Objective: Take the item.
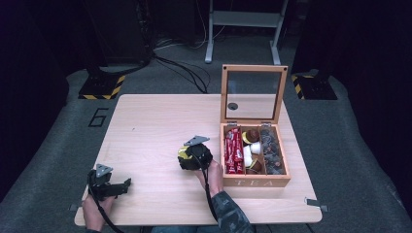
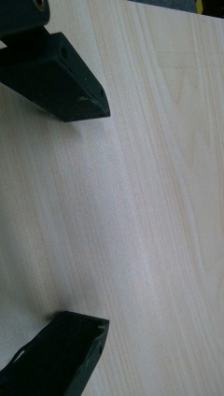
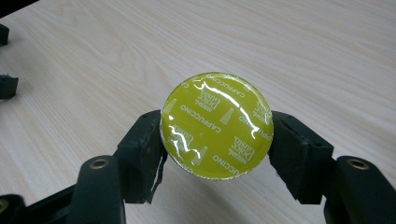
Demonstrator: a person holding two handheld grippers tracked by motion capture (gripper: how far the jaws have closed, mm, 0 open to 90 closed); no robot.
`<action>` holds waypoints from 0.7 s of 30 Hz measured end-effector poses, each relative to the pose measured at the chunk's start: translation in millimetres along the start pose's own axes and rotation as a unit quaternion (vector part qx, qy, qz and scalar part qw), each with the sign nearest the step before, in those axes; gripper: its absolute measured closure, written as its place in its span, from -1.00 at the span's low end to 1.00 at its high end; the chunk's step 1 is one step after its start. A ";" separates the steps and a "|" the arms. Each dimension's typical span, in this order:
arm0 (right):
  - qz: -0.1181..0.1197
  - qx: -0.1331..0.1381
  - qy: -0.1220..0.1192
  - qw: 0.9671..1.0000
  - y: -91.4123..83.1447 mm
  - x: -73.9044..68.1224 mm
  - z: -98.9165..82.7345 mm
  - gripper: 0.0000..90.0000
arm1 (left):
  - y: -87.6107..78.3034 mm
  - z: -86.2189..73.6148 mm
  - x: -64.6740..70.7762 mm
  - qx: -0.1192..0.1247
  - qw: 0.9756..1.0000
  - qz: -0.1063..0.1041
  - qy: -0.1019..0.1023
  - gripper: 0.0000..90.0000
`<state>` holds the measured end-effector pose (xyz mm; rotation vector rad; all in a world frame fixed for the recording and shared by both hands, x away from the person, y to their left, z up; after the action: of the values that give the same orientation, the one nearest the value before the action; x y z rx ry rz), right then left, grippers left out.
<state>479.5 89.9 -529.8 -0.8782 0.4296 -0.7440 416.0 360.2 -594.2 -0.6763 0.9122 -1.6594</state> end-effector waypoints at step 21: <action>-0.001 -0.024 0.006 1.000 40.5 0.1 -7.1 -0.18 | 0.0 -0.2 0.1 -0.001 1.000 0.000 0.000 -0.96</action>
<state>491.6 102.9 -566.9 -0.9204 0.4590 -0.7433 415.8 360.2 -594.3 -0.6781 0.9132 -1.6591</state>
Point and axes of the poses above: each handheld gripper's, and its own axes: y roughly forward along the jaws, z roughly out of its top, x roughly to its right, the point moved 9 cm from there along y, roughly forward along the jaws, and after that the axes turned 13 degrees about -x, right-handed, at the moved point
